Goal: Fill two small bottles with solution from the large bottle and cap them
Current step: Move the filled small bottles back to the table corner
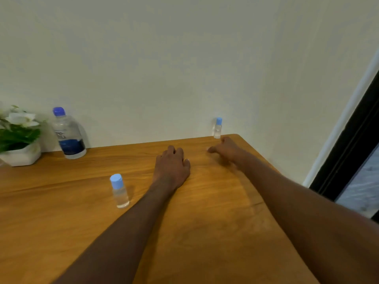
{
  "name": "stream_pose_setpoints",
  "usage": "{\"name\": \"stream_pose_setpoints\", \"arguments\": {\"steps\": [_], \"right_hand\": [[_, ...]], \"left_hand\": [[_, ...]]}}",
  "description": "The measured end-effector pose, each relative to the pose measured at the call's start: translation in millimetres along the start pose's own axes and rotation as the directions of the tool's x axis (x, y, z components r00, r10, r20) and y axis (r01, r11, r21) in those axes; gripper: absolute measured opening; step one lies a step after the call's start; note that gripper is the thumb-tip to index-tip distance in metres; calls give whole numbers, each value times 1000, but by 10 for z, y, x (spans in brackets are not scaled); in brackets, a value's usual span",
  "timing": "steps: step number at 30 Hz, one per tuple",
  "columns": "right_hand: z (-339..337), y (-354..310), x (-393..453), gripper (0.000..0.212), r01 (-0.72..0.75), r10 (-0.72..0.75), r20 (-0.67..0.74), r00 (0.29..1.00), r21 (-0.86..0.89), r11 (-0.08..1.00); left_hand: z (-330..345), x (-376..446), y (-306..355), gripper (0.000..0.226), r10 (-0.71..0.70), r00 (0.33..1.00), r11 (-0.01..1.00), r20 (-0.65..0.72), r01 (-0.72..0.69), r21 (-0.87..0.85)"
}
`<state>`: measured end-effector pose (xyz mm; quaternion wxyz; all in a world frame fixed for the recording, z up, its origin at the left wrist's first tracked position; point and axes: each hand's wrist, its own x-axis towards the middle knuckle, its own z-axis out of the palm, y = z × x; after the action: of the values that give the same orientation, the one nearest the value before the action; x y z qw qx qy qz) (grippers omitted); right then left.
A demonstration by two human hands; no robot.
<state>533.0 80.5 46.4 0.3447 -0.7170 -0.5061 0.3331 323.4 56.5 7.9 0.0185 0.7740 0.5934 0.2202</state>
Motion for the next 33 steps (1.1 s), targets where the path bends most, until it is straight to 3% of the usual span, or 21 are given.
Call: {"name": "stream_pose_setpoints", "arguments": {"steps": [4, 10, 15, 19, 21, 24, 29, 33], "right_hand": [[160, 8, -694, 82, 50, -50, 20, 999, -22, 998], [342, 113, -1527, 51, 93, -86, -71, 994, 99, 991], [672, 81, -2101, 29, 204, -192, -104, 976, 123, 971], [1097, -12, -2369, 20, 252, -246, -60, 967, 134, 958], [1310, -65, -2406, 22, 240, -232, -70, 970, 133, 962], [1570, -178, -2397, 35, 238, -231, -94, 968, 69, 969], [1883, -390, -2346, 66, 290, -306, -92, 947, -161, 944], [2036, -539, -2261, 60, 272, -300, -117, 947, -204, 940]], "left_hand": [[-171, -223, 91, 32, -13, 999, 1000, 37, 13, -5], [-369, -1100, 62, 33, 7, 998, 948, 66, 14, -318], [-765, -1951, -251, 15, -8, 1000, 921, -7, 4, -390], [-1049, -2418, -726, 25, 33, 999, 985, -2, -33, -170], [-1120, -2507, -961, 39, -25, 1000, 996, 13, 26, -86], [-1122, -2494, -1078, 52, -134, 987, 991, 85, 136, -21], [-1074, -2426, -1042, 63, -207, 962, 977, 179, 195, 82], [-1079, -2415, -1065, 65, -211, 956, 975, 204, 189, 120]]}}
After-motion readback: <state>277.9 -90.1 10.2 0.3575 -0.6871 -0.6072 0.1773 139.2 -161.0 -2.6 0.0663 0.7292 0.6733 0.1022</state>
